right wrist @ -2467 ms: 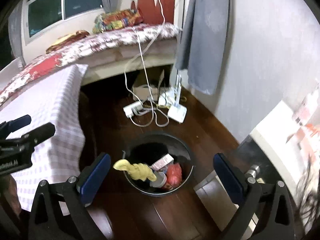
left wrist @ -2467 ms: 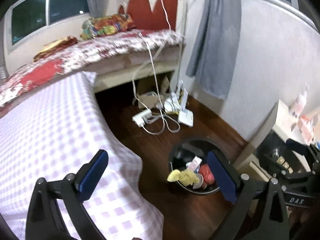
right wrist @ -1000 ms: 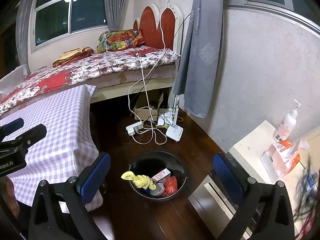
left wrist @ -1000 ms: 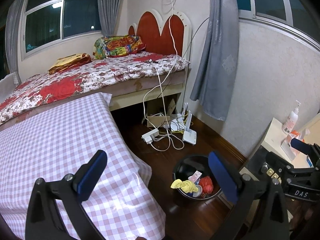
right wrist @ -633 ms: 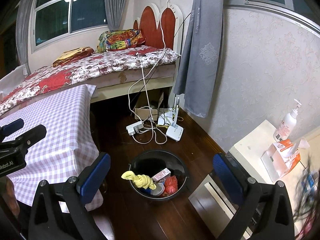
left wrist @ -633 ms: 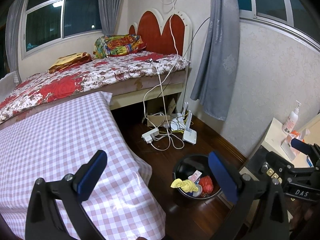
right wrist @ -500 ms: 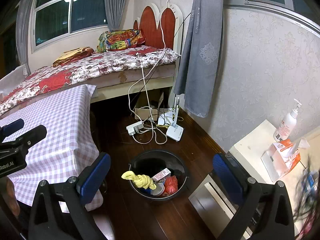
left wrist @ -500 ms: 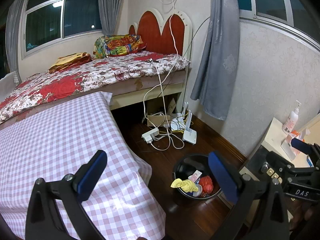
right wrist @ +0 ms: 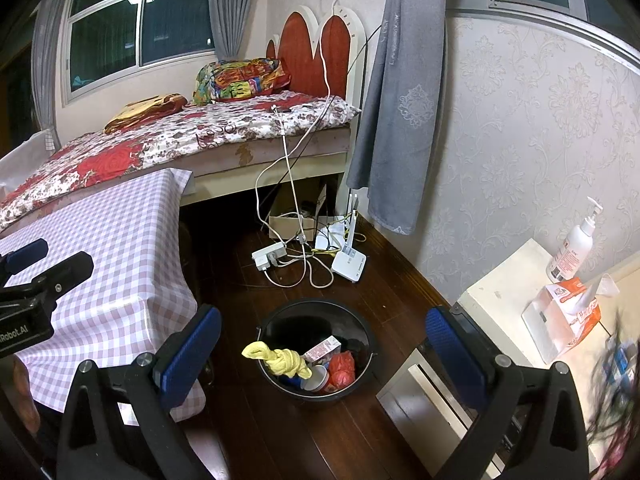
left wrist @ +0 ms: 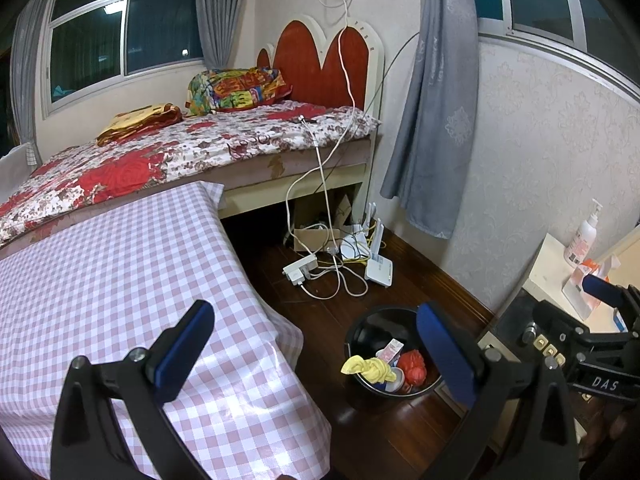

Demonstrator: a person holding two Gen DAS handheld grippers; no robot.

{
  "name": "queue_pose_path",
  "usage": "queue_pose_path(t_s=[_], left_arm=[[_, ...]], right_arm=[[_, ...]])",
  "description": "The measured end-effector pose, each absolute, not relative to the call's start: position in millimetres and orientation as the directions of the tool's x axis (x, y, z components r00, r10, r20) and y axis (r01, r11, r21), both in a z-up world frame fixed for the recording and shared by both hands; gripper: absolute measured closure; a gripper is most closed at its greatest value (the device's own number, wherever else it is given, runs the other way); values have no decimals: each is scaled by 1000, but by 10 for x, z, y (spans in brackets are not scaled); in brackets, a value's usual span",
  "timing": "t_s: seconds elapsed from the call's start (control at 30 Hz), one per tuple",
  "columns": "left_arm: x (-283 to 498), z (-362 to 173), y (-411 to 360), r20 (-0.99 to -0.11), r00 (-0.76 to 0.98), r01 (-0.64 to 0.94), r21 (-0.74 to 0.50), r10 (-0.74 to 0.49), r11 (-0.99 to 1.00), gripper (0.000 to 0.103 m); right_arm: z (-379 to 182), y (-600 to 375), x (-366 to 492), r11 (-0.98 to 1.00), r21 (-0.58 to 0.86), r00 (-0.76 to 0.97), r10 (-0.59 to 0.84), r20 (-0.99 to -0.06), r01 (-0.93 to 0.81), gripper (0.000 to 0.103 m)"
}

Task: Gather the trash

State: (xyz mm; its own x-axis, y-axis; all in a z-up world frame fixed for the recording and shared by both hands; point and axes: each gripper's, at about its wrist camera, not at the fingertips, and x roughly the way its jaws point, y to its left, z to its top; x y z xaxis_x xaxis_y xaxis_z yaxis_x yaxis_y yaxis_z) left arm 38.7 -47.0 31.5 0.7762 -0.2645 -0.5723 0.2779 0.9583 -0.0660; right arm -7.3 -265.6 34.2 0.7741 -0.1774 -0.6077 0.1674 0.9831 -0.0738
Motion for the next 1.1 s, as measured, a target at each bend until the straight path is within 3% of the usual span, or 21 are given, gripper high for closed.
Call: queue_pose_path(t_s=[1.1], left_arm=[[415, 257, -498, -586, 756, 299, -89, -292, 950, 1]], right_arm=[[324, -2646, -75, 983, -73, 774, -179, -607, 169, 0]])
